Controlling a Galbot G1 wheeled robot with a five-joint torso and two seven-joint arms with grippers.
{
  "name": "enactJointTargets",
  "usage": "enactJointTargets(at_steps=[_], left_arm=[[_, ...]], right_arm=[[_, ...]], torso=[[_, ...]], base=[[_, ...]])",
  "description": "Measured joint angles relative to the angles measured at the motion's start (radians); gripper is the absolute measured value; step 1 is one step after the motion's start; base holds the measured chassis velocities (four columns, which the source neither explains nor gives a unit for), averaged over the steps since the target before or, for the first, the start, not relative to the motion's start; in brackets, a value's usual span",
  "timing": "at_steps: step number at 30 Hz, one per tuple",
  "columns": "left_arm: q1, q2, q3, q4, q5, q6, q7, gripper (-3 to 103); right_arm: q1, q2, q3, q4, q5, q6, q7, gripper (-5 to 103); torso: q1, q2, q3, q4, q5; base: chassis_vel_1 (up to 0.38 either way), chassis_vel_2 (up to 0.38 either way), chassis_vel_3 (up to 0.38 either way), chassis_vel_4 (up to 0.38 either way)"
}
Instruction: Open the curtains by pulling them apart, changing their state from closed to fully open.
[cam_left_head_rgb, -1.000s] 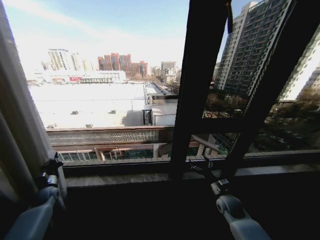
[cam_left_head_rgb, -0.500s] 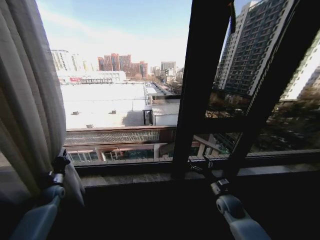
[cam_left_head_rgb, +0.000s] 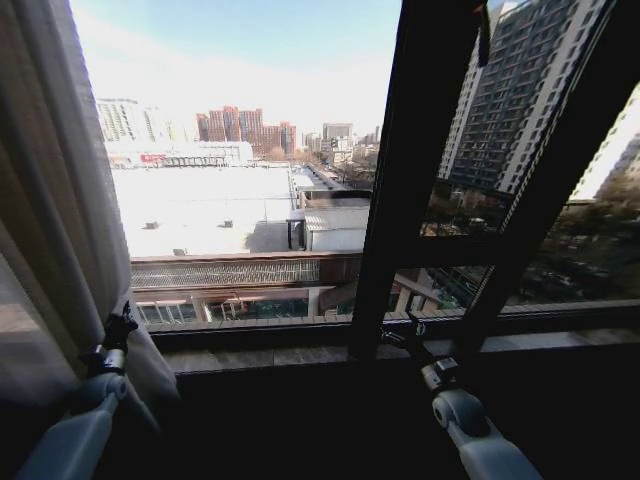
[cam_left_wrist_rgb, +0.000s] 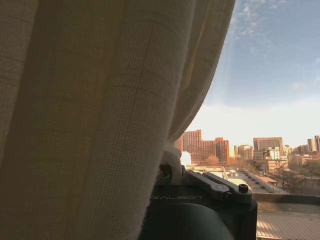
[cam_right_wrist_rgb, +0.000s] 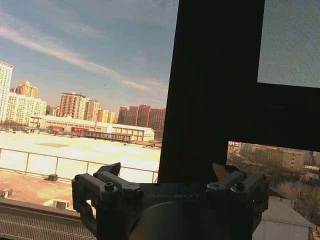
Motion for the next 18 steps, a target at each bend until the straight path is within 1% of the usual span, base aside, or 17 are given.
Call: enactJointTargets(at_steps=[1, 7, 9, 10, 12, 18], left_arm=[[0.000, 0.001, 0.000, 0.001, 0.000, -0.001, 0.000, 0], [0.004, 0.001, -0.002, -0.004, 0.000, -0.002, 0.000, 0], [0.006, 0.001, -0.002, -0.005, 0.000, -0.002, 0.000, 0], [0.007, 0.002, -0.002, -0.005, 0.000, -0.002, 0.000, 0], [0.008, 0.002, -0.003, -0.006, 0.000, -0.002, 0.000, 0], [0.012, 0.004, -0.005, -0.007, 0.000, -0.004, -0.001, 0]], right_arm=[[0.000, 0.000, 0.000, 0.000, 0.000, 0.000, 0.000, 100], [0.000, 0.000, 0.000, 0.000, 0.000, 0.000, 0.000, 100], [0.000, 0.000, 0.000, 0.000, 0.000, 0.000, 0.000, 100], [0.000, 0.000, 0.000, 0.000, 0.000, 0.000, 0.000, 100], [0.000, 0.000, 0.000, 0.000, 0.000, 0.000, 0.000, 100], [0.000, 0.000, 0.000, 0.000, 0.000, 0.000, 0.000, 100]], torso=[[0.000, 0.000, 0.000, 0.0005, -0.0004], [0.000, 0.000, 0.000, 0.0004, 0.0003], [0.000, 0.000, 0.000, 0.0005, -0.0001], [0.000, 0.000, 0.000, 0.0007, -0.0010], [0.000, 0.000, 0.000, 0.0010, -0.0013], [0.000, 0.000, 0.000, 0.0003, 0.0001]], base=[[0.066, 0.047, -0.039, -0.091], [0.128, 0.130, -0.124, -0.140], [0.115, 0.118, -0.137, -0.135], [0.097, 0.095, -0.056, -0.072], [0.073, 0.075, -0.056, -0.053], [0.012, 0.013, -0.007, -0.009]])
